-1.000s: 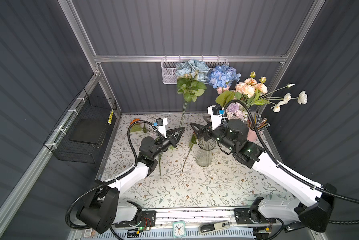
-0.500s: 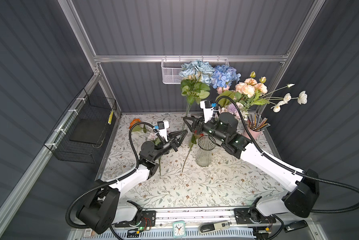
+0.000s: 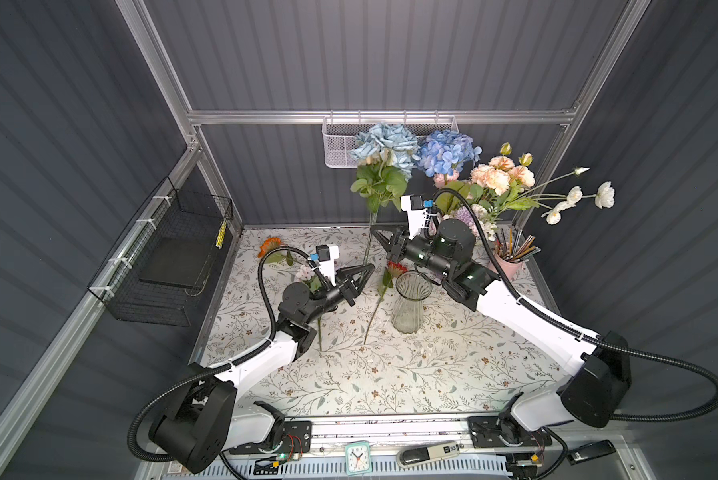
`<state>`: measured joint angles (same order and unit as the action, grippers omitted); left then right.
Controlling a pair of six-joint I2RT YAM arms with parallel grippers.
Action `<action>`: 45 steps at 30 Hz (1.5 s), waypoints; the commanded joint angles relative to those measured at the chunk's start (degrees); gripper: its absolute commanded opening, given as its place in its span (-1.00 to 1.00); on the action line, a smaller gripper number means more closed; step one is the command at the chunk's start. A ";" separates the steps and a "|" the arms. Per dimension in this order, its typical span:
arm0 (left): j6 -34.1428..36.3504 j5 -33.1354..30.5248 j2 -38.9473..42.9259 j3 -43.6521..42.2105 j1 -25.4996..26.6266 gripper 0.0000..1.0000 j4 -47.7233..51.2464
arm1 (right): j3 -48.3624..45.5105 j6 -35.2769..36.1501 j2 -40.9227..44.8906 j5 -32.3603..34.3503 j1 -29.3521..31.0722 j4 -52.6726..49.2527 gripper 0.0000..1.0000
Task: Arrange the flowers into the vase
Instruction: 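Grasp the blue rose stems with the right gripper below the left gripper, then lower the blue rose stems into the clear glass vase with both grippers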
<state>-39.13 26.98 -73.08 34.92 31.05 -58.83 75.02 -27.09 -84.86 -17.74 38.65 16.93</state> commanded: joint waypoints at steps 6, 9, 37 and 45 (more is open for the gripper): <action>6.08 0.22 2.21 1.03 1.96 -1.00 1.13 | 0.97 -1.23 0.13 -0.91 -0.83 0.20 -0.22; 9.96 -1.51 3.35 1.37 3.23 -1.00 3.89 | 0.64 -2.22 -0.21 -0.95 -0.94 -0.22 -0.17; 6.40 -14.63 2.18 1.63 -0.97 0.99 14.64 | 0.55 19.66 13.15 13.37 -5.26 -17.57 -1.00; 3.18 -14.76 -0.37 0.33 -3.54 0.99 15.01 | -3.80 26.99 14.22 18.81 -5.34 -13.32 -1.00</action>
<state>-34.41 12.84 -73.06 35.90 27.42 -44.23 73.06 -4.62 -70.81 -1.67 33.41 1.26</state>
